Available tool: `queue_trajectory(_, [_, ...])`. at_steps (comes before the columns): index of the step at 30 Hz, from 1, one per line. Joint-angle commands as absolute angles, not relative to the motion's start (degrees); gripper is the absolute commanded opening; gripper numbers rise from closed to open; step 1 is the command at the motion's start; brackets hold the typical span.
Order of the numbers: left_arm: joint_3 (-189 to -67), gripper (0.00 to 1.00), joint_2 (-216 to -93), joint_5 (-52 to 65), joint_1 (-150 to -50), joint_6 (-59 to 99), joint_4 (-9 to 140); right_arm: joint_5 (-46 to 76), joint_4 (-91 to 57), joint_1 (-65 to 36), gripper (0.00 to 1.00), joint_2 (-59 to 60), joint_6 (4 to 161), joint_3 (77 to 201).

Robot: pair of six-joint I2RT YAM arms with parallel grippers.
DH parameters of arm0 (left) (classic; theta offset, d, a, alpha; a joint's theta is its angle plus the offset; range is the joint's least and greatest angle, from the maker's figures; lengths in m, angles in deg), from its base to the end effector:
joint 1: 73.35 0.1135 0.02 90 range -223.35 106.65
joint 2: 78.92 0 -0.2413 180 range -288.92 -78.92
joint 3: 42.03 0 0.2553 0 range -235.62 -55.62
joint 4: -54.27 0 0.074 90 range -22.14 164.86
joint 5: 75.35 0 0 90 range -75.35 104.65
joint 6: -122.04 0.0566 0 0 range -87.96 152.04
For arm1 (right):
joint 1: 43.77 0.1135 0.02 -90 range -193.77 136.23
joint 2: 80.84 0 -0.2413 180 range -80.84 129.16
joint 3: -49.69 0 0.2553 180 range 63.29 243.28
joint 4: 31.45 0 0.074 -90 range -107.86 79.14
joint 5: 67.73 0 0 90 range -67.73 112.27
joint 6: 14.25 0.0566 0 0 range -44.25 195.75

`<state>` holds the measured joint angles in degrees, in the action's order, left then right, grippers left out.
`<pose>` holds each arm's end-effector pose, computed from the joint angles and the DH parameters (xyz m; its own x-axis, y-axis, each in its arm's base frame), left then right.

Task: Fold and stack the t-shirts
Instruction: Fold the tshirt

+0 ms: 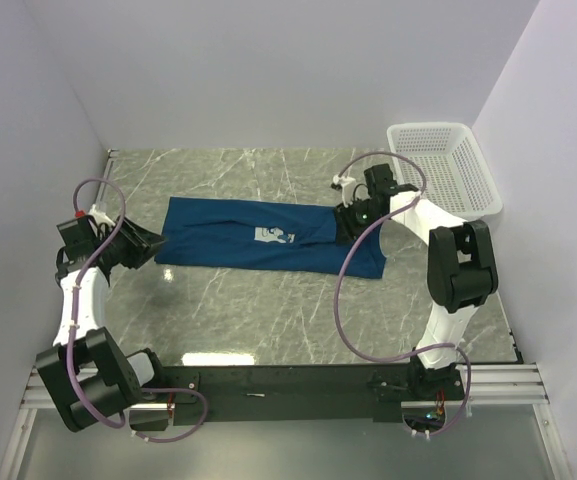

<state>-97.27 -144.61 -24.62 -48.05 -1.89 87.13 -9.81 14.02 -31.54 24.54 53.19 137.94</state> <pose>0.2481 0.0776 0.2063 -0.5623 -0.7438 -0.3614 -0.2752 0.5804 -0.7664 0.3690 0.1107 0.1627 -0.6408 -0.4715 -0.6059 -0.7192 0.6447 0.2589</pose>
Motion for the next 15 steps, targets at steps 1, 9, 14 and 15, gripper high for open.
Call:
queue_trajectory(1, [-97.10, 0.48, -142.02, -27.01, -47.78, -1.45, 86.23, -8.68, 12.90, -30.59, 0.49, 23.48, 54.67, 138.08])
queue_trajectory(9, [-95.17, 0.48, -140.18, -27.01, -47.86, -0.66, 86.84, -1.39, 12.47, -28.22, 0.50, 25.77, 52.91, 140.10])
queue_trajectory(14, [-94.20, 0.48, -139.30, -27.45, -47.86, -0.57, 86.76, 2.23, 14.04, -26.20, 0.53, 26.74, 47.82, 141.59])
queue_trajectory(15, [-94.20, 0.48, -139.38, -27.54, -47.78, -0.57, 86.76, 2.84, 14.31, -25.93, 0.53, 26.74, 45.54, 141.77])
